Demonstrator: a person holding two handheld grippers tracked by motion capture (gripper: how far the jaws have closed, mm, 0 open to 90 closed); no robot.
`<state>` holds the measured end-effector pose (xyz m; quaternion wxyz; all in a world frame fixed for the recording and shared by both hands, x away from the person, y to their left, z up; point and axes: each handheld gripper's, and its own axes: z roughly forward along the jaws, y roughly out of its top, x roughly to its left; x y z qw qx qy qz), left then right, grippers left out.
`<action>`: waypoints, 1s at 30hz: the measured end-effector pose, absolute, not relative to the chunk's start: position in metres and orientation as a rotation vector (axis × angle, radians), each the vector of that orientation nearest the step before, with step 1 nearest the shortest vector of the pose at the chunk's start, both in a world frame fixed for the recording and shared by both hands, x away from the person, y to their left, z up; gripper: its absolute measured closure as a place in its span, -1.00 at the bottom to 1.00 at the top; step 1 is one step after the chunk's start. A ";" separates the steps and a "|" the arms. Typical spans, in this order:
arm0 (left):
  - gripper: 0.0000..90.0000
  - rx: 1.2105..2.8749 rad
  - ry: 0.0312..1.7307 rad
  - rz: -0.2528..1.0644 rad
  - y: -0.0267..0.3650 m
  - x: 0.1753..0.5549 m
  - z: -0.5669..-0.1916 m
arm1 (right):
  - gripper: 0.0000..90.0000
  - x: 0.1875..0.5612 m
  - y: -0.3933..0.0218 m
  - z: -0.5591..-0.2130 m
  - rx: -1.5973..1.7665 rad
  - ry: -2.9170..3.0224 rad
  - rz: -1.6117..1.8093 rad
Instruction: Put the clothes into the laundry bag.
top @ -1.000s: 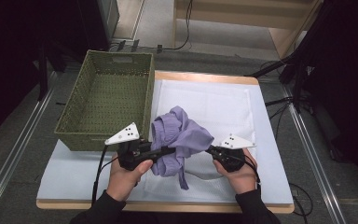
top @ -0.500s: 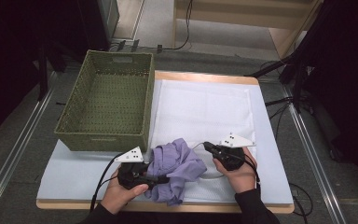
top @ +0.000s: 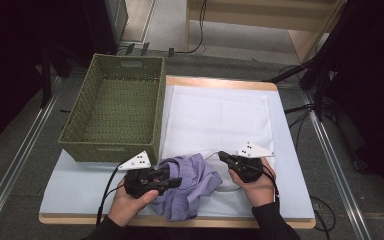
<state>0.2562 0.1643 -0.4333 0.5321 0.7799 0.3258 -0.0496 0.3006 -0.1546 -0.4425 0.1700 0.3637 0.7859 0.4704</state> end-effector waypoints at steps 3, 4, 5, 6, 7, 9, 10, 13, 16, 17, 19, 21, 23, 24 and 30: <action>0.73 1.899 0.738 -0.183 0.150 0.258 -0.436 | 1.00 0.300 -0.154 -0.441 1.031 2.235 1.343; 0.77 1.918 0.719 -0.170 0.142 0.257 -0.435 | 1.00 0.300 -0.153 -0.441 1.029 2.234 1.345; 0.81 1.930 0.698 -0.183 0.135 0.256 -0.435 | 1.00 0.299 -0.152 -0.440 1.025 2.233 1.347; 0.83 1.940 0.680 -0.188 0.130 0.256 -0.435 | 1.00 0.299 -0.152 -0.440 1.020 2.233 1.347; 0.83 1.953 0.660 -0.186 0.123 0.256 -0.435 | 1.00 0.299 -0.152 -0.440 1.020 2.233 1.347; 0.84 1.976 0.629 -0.220 0.105 0.258 -0.437 | 1.00 0.298 -0.151 -0.439 1.022 2.233 1.354; 0.84 1.986 0.623 -0.227 0.099 0.259 -0.438 | 1.00 0.298 -0.151 -0.439 1.021 2.232 1.354; 0.85 2.010 0.599 -0.236 0.085 0.261 -0.440 | 1.00 0.298 -0.151 -0.439 1.015 2.232 1.358; 0.86 2.014 0.611 -0.234 0.075 0.262 -0.440 | 1.00 0.297 -0.151 -0.436 1.012 2.223 1.375; 0.86 2.015 0.615 -0.216 0.071 0.263 -0.439 | 1.00 0.297 -0.151 -0.436 1.012 2.223 1.375; 0.87 2.002 0.644 -0.181 0.063 0.264 -0.437 | 1.00 0.296 -0.150 -0.434 1.009 2.218 1.390; 0.84 1.992 0.699 -0.151 0.058 0.268 -0.438 | 1.00 0.294 -0.149 -0.431 0.997 2.213 1.397; 0.55 2.000 0.726 -0.140 0.054 0.272 -0.444 | 1.00 0.292 -0.149 -0.429 0.996 2.210 1.403; 0.40 2.015 0.722 -0.153 0.052 0.273 -0.448 | 1.00 0.293 -0.149 -0.430 0.993 2.211 1.401; -0.17 1.986 0.691 -0.110 0.064 0.265 -0.439 | 1.00 0.294 -0.151 -0.433 1.002 2.214 1.394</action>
